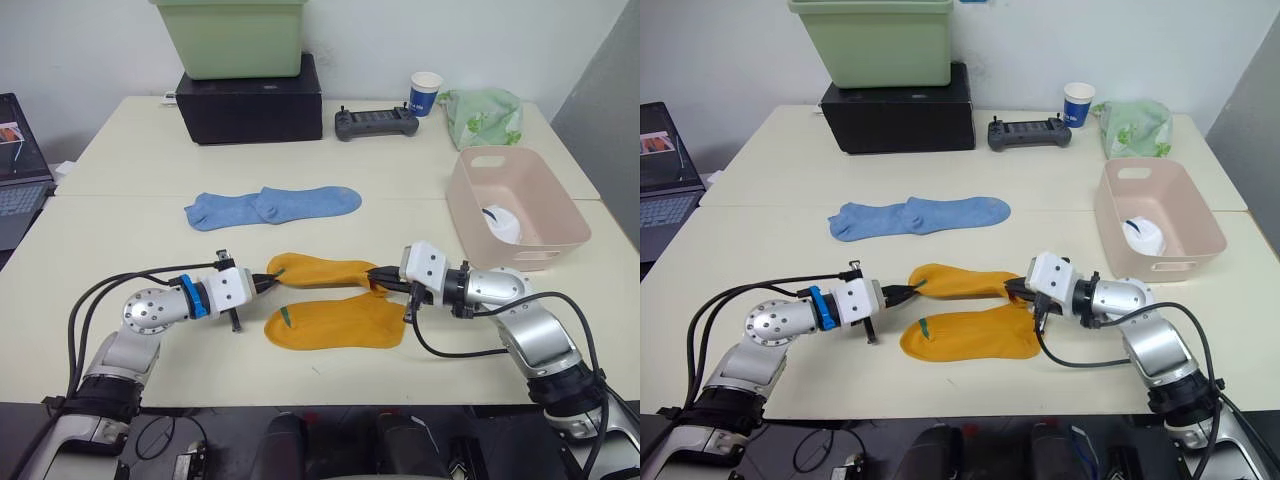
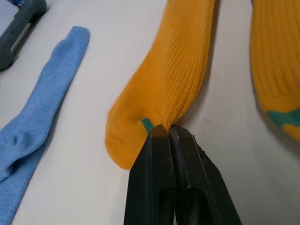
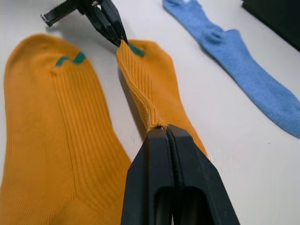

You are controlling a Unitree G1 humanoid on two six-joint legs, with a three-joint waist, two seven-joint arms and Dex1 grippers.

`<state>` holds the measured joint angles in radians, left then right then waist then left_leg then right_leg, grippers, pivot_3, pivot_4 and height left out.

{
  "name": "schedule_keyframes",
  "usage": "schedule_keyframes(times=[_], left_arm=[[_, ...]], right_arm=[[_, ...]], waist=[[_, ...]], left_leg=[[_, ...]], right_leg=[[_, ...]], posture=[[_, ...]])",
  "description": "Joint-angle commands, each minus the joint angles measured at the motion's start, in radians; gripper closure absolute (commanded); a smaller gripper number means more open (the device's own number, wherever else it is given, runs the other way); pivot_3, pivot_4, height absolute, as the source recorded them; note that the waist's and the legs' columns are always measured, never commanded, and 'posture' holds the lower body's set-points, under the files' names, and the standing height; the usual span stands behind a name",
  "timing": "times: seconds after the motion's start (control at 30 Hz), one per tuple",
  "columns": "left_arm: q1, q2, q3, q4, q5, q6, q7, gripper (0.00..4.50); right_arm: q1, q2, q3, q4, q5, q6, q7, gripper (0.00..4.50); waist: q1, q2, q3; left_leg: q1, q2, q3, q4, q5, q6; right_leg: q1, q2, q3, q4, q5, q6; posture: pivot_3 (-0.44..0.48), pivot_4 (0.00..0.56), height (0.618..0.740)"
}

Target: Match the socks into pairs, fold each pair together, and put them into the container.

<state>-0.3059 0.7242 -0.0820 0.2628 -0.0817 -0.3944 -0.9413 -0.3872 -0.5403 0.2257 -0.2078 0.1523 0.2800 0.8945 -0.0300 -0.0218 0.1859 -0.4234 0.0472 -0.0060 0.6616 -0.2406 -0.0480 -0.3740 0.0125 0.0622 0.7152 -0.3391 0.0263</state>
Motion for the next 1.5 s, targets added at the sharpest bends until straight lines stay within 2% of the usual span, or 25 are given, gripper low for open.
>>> schedule_keyframes(times=[0.03, 0.2, 0.4, 0.47, 0.57, 0.67, 0.87, 0.97, 1.07, 1.13, 1.27, 1.5], left_arm=[[-0.001, 0.041, 0.053, -0.171, -0.124, 0.109, -0.057, 4.50], [0.048, 0.103, 0.082, -0.396, -0.255, 0.340, -0.111, 4.50], [0.117, 0.282, 0.139, -0.667, -0.535, 0.773, -0.205, 4.50], [0.141, 0.345, 0.165, -0.726, -0.622, 0.882, -0.242, 4.50], [0.140, 0.386, 0.187, -0.758, -0.721, 1.016, -0.243, 4.50], [0.126, 0.378, 0.124, -0.740, -0.675, 1.067, -0.221, 4.50], [0.116, 0.306, -0.006, -0.637, -0.552, 1.091, -0.173, 4.50], [0.070, 0.243, -0.006, -0.559, -0.539, 1.114, -0.136, 4.50], [0.037, 0.236, -0.033, -0.507, -0.478, 1.087, -0.150, 4.50], [0.017, 0.241, -0.065, -0.478, -0.416, 1.045, -0.161, 4.50], [-0.027, 0.210, -0.092, -0.452, -0.390, 1.067, -0.168, 4.50], [-0.028, 0.200, -0.105, -0.453, -0.359, 1.066, -0.191, 4.50]], right_arm=[[-0.035, -0.012, -0.065, -0.091, 0.076, 0.033, 0.016, 4.49], [-0.029, -0.057, -0.110, -0.171, 0.170, 0.080, 0.071, 4.49], [0.035, -0.164, -0.178, -0.314, 0.397, 0.249, 0.168, 4.49], [0.069, -0.194, -0.208, -0.361, 0.501, 0.335, 0.169, 4.49], [0.096, -0.213, -0.238, -0.396, 0.635, 0.456, 0.137, 4.49], [0.126, -0.196, -0.199, -0.360, 0.616, 0.485, 0.095, 4.49], [0.086, -0.144, -0.076, -0.130, 0.397, 0.337, 0.075, 4.49], [0.041, -0.122, -0.054, -0.033, 0.332, 0.281, 0.086, 4.49], [0.009, -0.101, -0.046, 0.029, 0.284, 0.232, 0.087, 4.49], [-0.007, -0.088, -0.041, 0.058, 0.262, 0.210, 0.091, 4.49], [-0.027, -0.058, -0.028, 0.091, 0.222, 0.195, 0.081, 4.49], [-0.034, -0.040, -0.015, 0.096, 0.187, 0.202, 0.086, 4.49]], waist=[[-0.001, 0.000, 0.000], [-0.002, 0.000, 0.000], [-0.002, 0.000, 0.000], [-0.002, 0.000, 0.000], [-0.002, 0.000, 0.000], [-0.002, 0.000, 0.000], [-0.002, 0.000, 0.000], [-0.002, 0.000, 0.000], [-0.002, -0.001, 0.001], [-0.002, 0.000, 0.000], [-0.002, -0.001, 0.000], [-0.002, 0.000, 0.000]], left_leg=[[0.000, 0.000, 0.000, 0.000, 0.000, 0.000], [0.000, 0.000, -0.001, 0.000, 0.000, 0.000], [0.000, 0.001, -0.003, 0.000, 0.000, 0.000], [0.000, 0.001, -0.004, 0.000, 0.000, 0.000], [0.001, 0.000, -0.004, 0.000, 0.000, 0.000], [0.002, 0.000, -0.004, 0.000, 0.000, 0.000], [0.002, -0.001, -0.002, -0.001, 0.000, 0.000], [0.002, -0.001, -0.001, 0.000, 0.000, 0.000], [0.001, 0.000, -0.002, 0.000, 0.000, 0.000], [0.001, 0.000, -0.002, 0.000, 0.000, 0.000], [0.001, 0.000, -0.002, 0.000, 0.000, 0.000], [0.001, 0.000, -0.002, 0.000, 0.000, 0.000]], right_leg=[[0.000, 0.000, 0.000, 0.000, 0.000, 0.000], [0.000, 0.000, 0.000, 0.000, 0.000, 0.000], [0.001, 0.000, -0.001, -0.001, 0.000, 0.000], [0.001, 0.000, -0.002, -0.001, 0.000, 0.000], [0.002, 0.000, -0.002, -0.001, 0.000, 0.000], [0.002, 0.002, -0.002, -0.001, 0.000, 0.000], [0.001, 0.003, 0.001, -0.001, 0.000, 0.000], [0.001, 0.003, 0.001, -0.001, 0.000, 0.000], [0.000, 0.004, 0.001, -0.001, 0.000, 0.000], [0.000, 0.004, 0.001, -0.001, 0.000, 0.000], [0.000, 0.003, 0.001, -0.001, 0.000, 0.000], [0.000, 0.003, 0.001, -0.001, 0.000, 0.000]], posture=[[0.000, 0.150, 0.740], [0.000, 0.150, 0.740], [0.000, 0.150, 0.740], [0.000, 0.150, 0.740], [0.000, 0.150, 0.740], [0.000, 0.150, 0.740], [0.000, 0.150, 0.740], [0.000, 0.150, 0.740], [0.000, 0.150, 0.740], [0.000, 0.150, 0.740], [0.000, 0.150, 0.740], [0.000, 0.150, 0.740]])
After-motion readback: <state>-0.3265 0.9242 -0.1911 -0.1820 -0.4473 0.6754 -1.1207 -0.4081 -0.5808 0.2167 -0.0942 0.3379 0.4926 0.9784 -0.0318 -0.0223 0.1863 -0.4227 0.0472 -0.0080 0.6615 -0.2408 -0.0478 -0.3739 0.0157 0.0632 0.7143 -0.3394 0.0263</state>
